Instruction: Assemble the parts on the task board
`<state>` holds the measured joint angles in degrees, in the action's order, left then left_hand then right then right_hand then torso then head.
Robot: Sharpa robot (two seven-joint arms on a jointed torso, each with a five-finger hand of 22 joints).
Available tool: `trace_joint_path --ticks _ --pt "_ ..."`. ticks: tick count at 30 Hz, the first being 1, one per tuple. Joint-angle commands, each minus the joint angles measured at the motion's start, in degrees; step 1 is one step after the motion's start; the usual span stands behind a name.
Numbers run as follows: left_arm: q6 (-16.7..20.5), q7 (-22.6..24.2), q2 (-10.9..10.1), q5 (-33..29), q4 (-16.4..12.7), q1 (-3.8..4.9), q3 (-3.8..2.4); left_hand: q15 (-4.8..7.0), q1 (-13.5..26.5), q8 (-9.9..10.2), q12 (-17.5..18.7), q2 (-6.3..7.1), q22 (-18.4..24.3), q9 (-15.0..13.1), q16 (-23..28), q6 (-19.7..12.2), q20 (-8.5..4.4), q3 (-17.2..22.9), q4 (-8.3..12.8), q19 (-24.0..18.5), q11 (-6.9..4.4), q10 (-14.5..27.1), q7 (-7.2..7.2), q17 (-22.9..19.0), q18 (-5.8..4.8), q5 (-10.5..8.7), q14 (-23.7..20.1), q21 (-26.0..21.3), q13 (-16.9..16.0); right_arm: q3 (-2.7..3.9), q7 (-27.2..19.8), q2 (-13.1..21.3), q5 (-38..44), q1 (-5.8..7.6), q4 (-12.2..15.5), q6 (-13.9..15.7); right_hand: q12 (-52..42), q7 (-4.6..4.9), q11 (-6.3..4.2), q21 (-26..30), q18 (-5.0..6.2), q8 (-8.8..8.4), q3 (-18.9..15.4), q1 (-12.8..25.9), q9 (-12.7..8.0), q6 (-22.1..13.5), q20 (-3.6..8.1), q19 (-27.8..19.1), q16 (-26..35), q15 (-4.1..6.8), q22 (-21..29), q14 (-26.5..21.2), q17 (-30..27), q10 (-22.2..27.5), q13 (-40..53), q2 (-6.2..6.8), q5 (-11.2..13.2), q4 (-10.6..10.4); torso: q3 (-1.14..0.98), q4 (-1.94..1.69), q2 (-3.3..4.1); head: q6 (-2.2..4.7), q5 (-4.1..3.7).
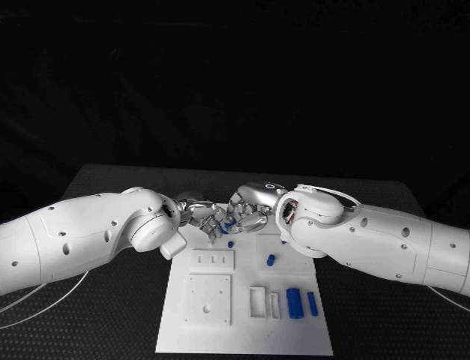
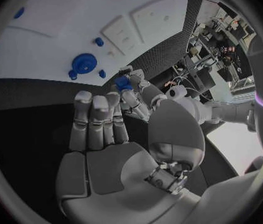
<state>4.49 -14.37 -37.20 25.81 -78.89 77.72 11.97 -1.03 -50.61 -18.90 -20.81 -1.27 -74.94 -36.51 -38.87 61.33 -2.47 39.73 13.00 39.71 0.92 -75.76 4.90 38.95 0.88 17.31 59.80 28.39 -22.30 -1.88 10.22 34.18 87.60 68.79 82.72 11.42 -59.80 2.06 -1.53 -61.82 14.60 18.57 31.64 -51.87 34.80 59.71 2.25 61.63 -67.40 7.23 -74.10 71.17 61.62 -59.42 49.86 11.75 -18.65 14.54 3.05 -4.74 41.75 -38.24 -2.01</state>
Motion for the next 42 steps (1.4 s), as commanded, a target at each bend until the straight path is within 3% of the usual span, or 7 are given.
trace_joint_path --ticks 1,11,19,25,34,37,42 --pt "2.10 0.60 -0.19 2.17 0.52 0.15 -0.10 0.03 -0.72 -0.36 -0.35 -0.26 -1.26 -0.18 -0.26 1.47 -0.13 0.03 0.33 -0.11 -1.17 -1.29 -0.95 0.12 -0.88 0.42 0.53 0.35 -0.10 -0.11 -1.94 0.31 -2.68 -0.18 -0.18 0.85 2.67 4.33 1.94 2.35 0.26 -3.14 -1.85 1.17 -0.65 -3.34 -0.89 -3.28 2.76 -1.50 0.61 -3.62 -1.20 3.79 -1.64 1.12 -0.95 0.34 0.03 0.00 -0.02 0.00 0.06" --pt "2.45 -0.76 -1.12 8.78 1.01 0.18 0.73 0.24 -0.89 -0.50 -0.15 0.21 -1.30 -0.48 -0.31 1.95 -0.26 0.02 0.46 0.06 -1.30 -1.74 -1.16 0.09 -0.88 0.73 0.89 0.80 -0.10 -0.08 -6.85 3.90 -13.63 -0.15 -3.29 5.68 7.13 8.85 6.34 10.13 -1.03 -7.22 -5.91 2.77 -3.21 -12.33 -5.58 -13.18 9.46 -6.13 2.94 -13.23 -6.22 13.14 -7.35 4.40 -1.36 -1.30 -0.08 0.01 -0.05 0.03 0.65" --pt "4.55 -3.73 -1.24 18.77 1.50 0.20 1.08 0.94 -0.90 -0.66 0.49 1.29 -1.26 -1.22 -0.59 3.28 -1.06 -0.10 0.92 1.23 -1.86 -3.78 -1.68 0.07 -0.88 4.76 2.66 2.31 -0.27 0.47 -12.94 5.49 -28.01 0.57 -10.33 8.33 10.90 8.36 6.32 11.99 -0.53 -5.46 -5.44 1.62 -3.12 -10.44 -6.63 -14.25 11.69 -6.21 3.98 -14.22 -9.44 12.97 -12.96 1.62 -4.11 -1.79 -0.14 0.21 -0.09 -0.09 1.23" --pt "5.62 -6.34 -0.29 24.09 1.40 0.23 1.84 1.22 -0.95 -0.71 0.61 1.68 -1.23 -1.46 -0.75 3.81 -1.40 -0.12 0.98 1.65 -2.09 -4.45 -1.90 0.11 -0.88 5.10 3.25 2.79 -0.40 0.90 -16.06 4.81 -35.77 1.32 -14.50 10.28 34.73 7.99 7.19 21.14 0.32 -3.79 -3.95 1.31 -4.75 -8.65 -9.96 -13.61 24.94 -7.55 10.86 -9.76 -22.88 -0.53 -34.48 -2.09 -6.78 -0.34 -0.31 0.17 -0.23 -0.32 1.18" --pt "9.12 -7.03 1.38 28.25 1.08 0.15 1.83 1.89 -1.09 -0.65 0.55 1.93 -1.48 -2.71 -1.45 4.54 -3.65 -0.40 0.69 5.20 -2.61 -5.49 -2.20 0.35 -0.78 6.10 4.42 6.58 -1.28 1.00 -18.32 1.63 -33.05 3.70 -21.25 10.81 39.33 7.92 7.26 23.07 0.40 -3.49 -4.37 0.27 -6.05 -8.52 -10.27 -13.29 27.75 -7.73 11.77 -8.74 -24.93 -3.39 -37.96 -2.79 -7.71 0.45 -0.84 0.40 -0.75 -1.04 1.86" --pt "8.53 -7.46 1.62 28.30 1.11 0.08 1.82 3.04 -1.32 -0.49 -0.27 1.95 -1.54 -3.12 -3.64 4.65 -4.90 -0.82 0.80 7.63 -3.07 -6.22 -2.25 1.32 -0.31 6.12 6.17 9.53 -2.42 1.01 -18.49 1.14 -33.07 4.16 -22.60 10.23 40.36 7.84 7.21 24.48 0.39 -3.22 -4.06 0.13 -6.36 -8.31 -10.72 -13.91 29.37 -7.61 12.45 -7.50 -25.97 -4.34 -38.73 -3.04 -7.65 0.44 -0.92 0.33 -0.89 -1.20 1.92" --pt "4.84 -8.82 1.90 28.42 0.77 -0.09 1.80 9.06 -1.34 0.48 -6.51 1.39 -1.49 -3.93 -18.22 5.20 -10.30 -1.46 1.49 16.39 -4.54 -6.79 -2.62 8.77 2.23 6.27 11.07 25.30 -8.61 1.01 -18.94 -0.11 -33.61 4.37 -25.43 10.12 42.50 7.64 6.94 24.82 0.40 -2.72 -4.07 0.06 -6.87 -7.86 -9.91 -11.14 30.67 -6.93 13.16 -3.60 -26.61 -6.18 -39.90 -3.46 -7.46 0.56 -1.02 0.46 -1.15 -1.62 1.93"
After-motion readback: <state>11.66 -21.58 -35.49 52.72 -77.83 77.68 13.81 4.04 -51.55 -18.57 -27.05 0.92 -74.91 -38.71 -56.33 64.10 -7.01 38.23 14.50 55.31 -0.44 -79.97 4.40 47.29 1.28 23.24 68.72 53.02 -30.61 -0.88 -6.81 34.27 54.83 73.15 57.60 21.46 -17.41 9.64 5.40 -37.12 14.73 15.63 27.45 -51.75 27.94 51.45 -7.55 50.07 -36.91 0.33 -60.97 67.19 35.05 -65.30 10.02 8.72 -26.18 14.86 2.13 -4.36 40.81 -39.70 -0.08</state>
